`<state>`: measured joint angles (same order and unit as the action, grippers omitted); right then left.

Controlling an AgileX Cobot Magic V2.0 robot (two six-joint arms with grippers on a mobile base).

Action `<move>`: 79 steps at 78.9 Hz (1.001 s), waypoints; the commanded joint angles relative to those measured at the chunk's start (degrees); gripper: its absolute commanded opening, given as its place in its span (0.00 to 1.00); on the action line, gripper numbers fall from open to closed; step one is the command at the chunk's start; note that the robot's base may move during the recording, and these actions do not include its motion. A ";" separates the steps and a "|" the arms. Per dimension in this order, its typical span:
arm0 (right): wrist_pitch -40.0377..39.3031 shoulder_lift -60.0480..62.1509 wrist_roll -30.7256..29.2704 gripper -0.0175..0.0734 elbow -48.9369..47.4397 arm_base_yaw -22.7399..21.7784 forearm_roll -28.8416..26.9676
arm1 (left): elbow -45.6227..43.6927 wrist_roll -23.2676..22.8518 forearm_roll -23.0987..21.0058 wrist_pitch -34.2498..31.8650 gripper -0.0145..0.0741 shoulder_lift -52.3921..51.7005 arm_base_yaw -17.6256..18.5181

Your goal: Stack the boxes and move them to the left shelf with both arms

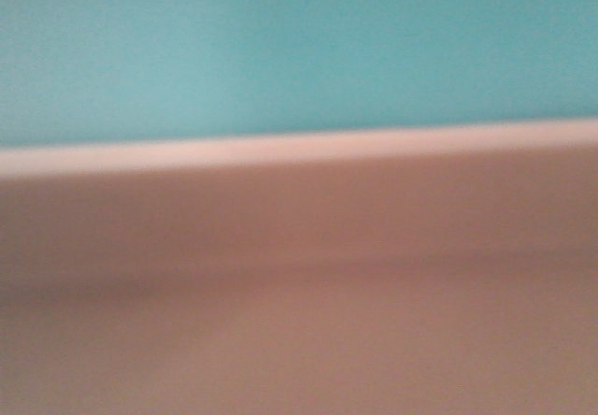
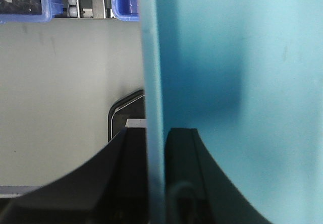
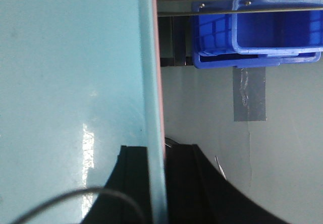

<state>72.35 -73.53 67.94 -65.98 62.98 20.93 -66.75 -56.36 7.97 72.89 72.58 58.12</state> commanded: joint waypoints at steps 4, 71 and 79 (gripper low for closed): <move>2.32 1.30 0.66 0.27 -3.25 1.55 -4.77 | -3.04 -0.17 -10.75 2.02 0.16 -1.25 2.01; 2.32 1.30 0.66 0.27 -3.25 1.55 -4.77 | -3.04 -0.17 -0.27 0.13 0.16 -1.25 2.01; 2.32 1.30 0.66 0.27 -3.25 1.55 -4.77 | -3.04 -0.17 0.97 0.13 0.16 -1.25 2.01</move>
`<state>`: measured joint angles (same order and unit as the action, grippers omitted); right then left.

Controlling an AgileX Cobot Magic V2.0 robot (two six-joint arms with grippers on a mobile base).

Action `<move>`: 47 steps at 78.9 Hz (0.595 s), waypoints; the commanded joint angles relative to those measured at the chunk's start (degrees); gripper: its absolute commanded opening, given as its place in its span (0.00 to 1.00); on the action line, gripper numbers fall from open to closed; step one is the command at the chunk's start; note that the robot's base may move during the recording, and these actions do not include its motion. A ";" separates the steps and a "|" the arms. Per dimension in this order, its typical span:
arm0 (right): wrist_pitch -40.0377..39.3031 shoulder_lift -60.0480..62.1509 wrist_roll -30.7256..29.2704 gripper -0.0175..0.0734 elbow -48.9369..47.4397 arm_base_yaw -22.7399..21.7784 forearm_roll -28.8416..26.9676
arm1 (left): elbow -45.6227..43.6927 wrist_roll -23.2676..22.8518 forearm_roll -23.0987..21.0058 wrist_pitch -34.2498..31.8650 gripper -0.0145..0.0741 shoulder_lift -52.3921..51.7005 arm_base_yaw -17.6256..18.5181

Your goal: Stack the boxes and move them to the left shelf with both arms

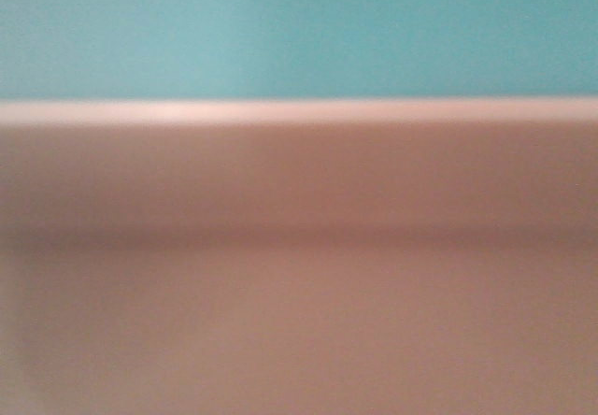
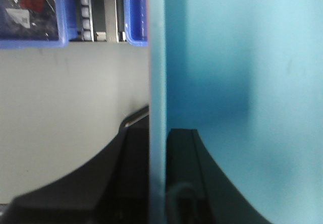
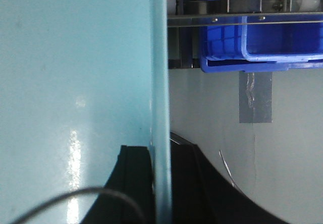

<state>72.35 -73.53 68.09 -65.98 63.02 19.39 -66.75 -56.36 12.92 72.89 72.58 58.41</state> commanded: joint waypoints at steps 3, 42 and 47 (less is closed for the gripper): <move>2.32 1.30 0.52 0.27 -3.25 1.51 -3.23 | -3.04 -0.17 -3.97 0.13 0.16 -1.25 1.72; -2.91 1.30 -0.38 0.27 -3.43 1.51 3.72 | -3.15 2.85 -0.73 -3.37 0.16 -1.25 1.72; -3.94 1.30 -0.38 0.27 -3.49 1.51 7.93 | -3.24 2.98 0.94 -5.29 0.16 -1.25 1.72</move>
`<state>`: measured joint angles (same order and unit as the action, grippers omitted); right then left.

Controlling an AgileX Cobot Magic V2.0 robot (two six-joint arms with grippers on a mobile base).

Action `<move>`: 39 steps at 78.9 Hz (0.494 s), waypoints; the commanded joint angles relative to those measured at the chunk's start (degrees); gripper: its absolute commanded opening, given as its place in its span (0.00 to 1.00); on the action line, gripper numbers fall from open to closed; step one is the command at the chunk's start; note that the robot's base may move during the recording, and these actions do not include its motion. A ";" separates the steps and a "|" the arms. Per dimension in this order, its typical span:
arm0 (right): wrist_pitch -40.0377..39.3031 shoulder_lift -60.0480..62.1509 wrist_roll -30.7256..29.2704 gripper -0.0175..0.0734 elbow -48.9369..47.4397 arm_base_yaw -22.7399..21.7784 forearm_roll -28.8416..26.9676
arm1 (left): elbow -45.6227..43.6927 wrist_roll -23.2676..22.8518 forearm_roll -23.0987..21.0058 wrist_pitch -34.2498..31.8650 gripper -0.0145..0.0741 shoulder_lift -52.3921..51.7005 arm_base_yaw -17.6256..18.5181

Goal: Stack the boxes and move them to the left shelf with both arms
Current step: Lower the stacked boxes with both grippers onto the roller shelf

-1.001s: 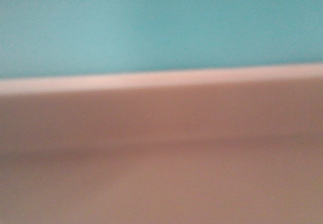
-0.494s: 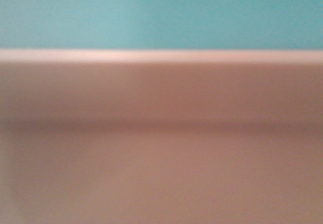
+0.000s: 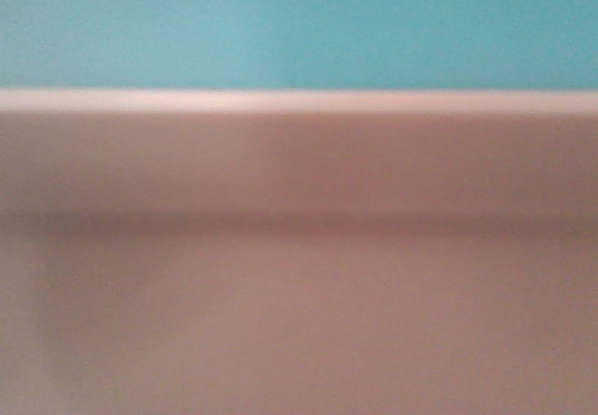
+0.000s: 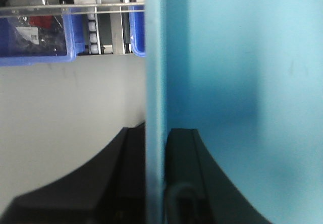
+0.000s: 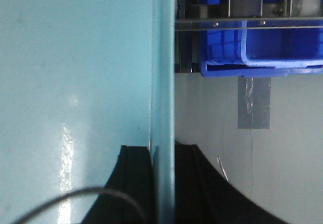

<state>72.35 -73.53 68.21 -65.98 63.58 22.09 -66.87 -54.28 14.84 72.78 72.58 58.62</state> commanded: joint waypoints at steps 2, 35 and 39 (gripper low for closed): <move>-4.44 1.30 -0.50 0.26 -3.49 0.76 7.03 | -3.15 0.90 -0.61 -5.82 0.16 -1.25 1.40; -21.39 -0.97 -10.83 0.25 -3.55 -14.80 9.91 | -3.89 5.68 6.15 -23.31 0.16 2.90 -8.40; -24.31 -1.46 -13.14 0.25 -3.63 -17.30 9.91 | -4.78 6.18 6.15 -25.10 0.16 4.34 -10.13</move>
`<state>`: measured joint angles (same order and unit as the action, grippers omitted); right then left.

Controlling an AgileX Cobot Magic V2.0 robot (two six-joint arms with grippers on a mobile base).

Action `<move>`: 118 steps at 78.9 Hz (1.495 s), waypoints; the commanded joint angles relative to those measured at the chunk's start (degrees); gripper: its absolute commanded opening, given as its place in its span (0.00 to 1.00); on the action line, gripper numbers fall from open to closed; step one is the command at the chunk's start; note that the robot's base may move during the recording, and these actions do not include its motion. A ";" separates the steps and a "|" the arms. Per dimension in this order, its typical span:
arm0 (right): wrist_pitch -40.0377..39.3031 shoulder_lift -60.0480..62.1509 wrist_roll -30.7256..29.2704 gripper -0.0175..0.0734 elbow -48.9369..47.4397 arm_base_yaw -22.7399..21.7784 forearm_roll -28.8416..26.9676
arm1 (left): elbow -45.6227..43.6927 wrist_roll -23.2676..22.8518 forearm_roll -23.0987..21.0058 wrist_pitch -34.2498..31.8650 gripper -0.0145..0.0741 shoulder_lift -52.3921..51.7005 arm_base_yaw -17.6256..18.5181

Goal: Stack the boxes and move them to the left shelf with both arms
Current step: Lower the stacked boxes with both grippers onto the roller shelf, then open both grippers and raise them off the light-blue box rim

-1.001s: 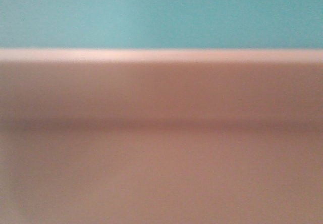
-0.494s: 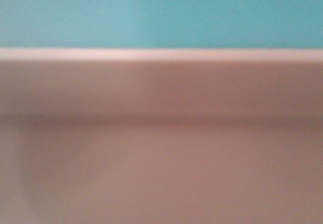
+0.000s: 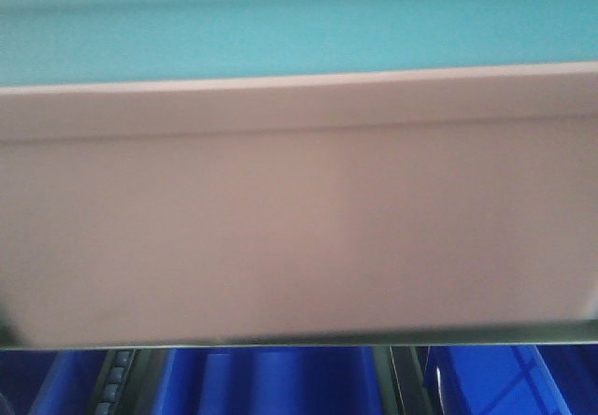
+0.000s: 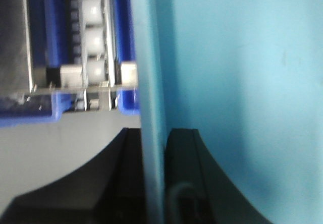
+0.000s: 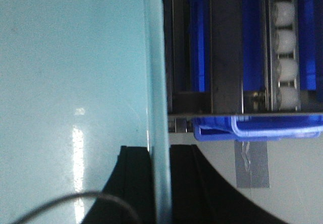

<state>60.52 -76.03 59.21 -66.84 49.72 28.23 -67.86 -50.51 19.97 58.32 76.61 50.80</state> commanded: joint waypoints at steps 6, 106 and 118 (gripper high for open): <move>-15.30 -0.24 -6.58 0.25 -3.43 -6.70 3.71 | -6.07 4.70 1.02 -12.75 0.16 2.73 -5.08; -23.25 -19.95 -12.45 0.38 -14.52 -20.70 2.86 | -21.29 8.57 1.10 -23.83 0.29 24.46 -15.37; -22.76 -19.95 -12.45 0.60 -14.52 -20.70 2.14 | -21.29 8.57 1.10 -23.56 0.54 24.46 -15.37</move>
<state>40.93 -99.18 47.20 -78.86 28.73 28.71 -86.85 -41.96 19.82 38.66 104.52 34.96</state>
